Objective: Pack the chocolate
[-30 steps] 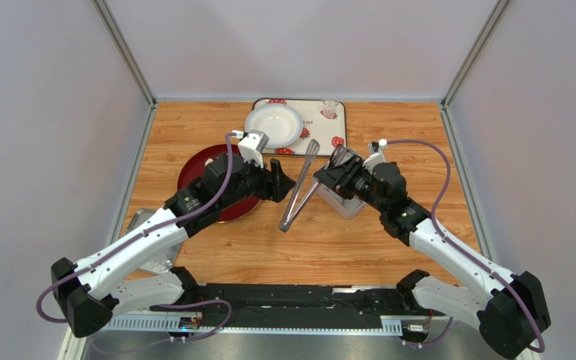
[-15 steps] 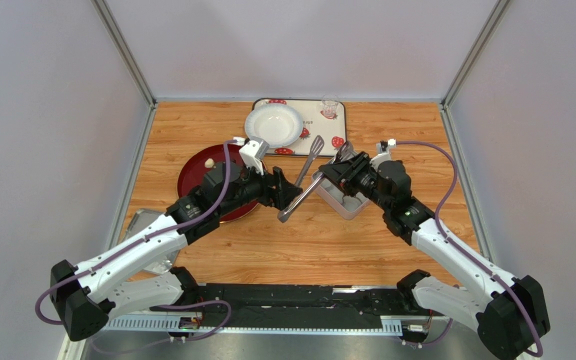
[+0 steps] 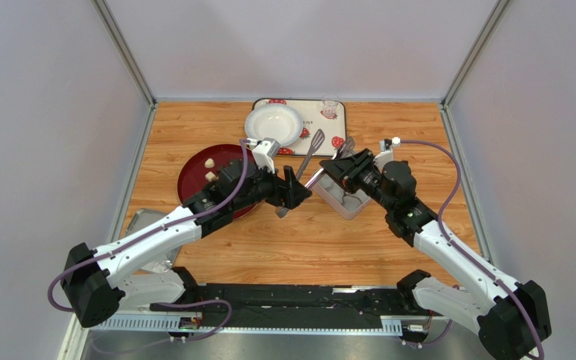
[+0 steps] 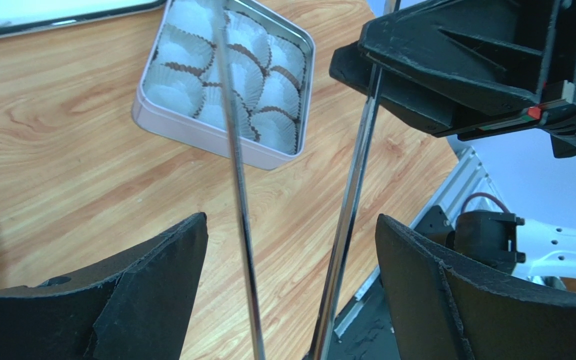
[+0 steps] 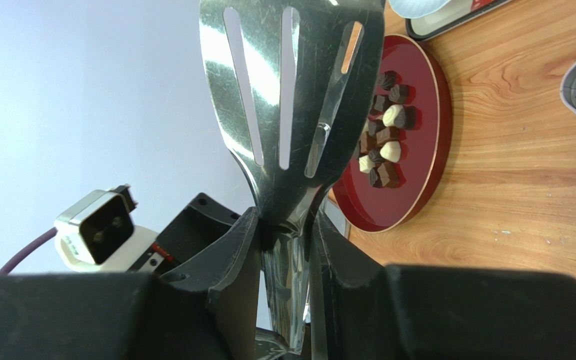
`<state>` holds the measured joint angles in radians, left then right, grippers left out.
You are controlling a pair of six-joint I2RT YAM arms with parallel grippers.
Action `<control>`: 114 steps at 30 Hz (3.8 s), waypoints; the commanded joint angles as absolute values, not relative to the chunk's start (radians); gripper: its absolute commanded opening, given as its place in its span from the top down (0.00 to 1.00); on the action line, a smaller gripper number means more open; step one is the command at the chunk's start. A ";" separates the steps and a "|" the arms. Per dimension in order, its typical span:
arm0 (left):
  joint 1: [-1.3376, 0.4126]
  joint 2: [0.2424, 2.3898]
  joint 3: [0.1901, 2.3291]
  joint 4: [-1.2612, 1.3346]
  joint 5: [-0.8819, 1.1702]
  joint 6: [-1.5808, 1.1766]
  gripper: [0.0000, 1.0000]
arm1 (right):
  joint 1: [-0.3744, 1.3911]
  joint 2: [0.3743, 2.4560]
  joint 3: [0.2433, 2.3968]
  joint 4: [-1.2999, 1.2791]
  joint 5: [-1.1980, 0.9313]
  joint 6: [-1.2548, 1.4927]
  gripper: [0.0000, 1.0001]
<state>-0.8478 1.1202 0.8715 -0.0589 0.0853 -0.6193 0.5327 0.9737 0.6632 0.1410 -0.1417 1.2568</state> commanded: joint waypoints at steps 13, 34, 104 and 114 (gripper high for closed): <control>-0.871 1.198 0.925 0.106 0.166 -0.689 0.22 | 0.520 0.945 0.660 0.248 -0.153 1.315 1.00; -0.871 1.196 0.980 0.012 0.084 -0.574 0.26 | 0.520 0.962 0.649 0.230 -0.186 1.325 1.00; -0.620 1.186 1.209 -1.028 -0.158 -0.492 0.50 | 0.522 0.787 0.715 -0.376 0.106 0.454 0.19; -0.548 1.223 1.204 -1.167 -0.126 -0.574 0.54 | 0.522 0.793 0.655 -0.341 0.115 0.413 0.20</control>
<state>-0.5545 1.2255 1.1706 -1.0836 -0.1379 -0.5251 0.5220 0.7998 0.6605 -0.4030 0.1032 0.4522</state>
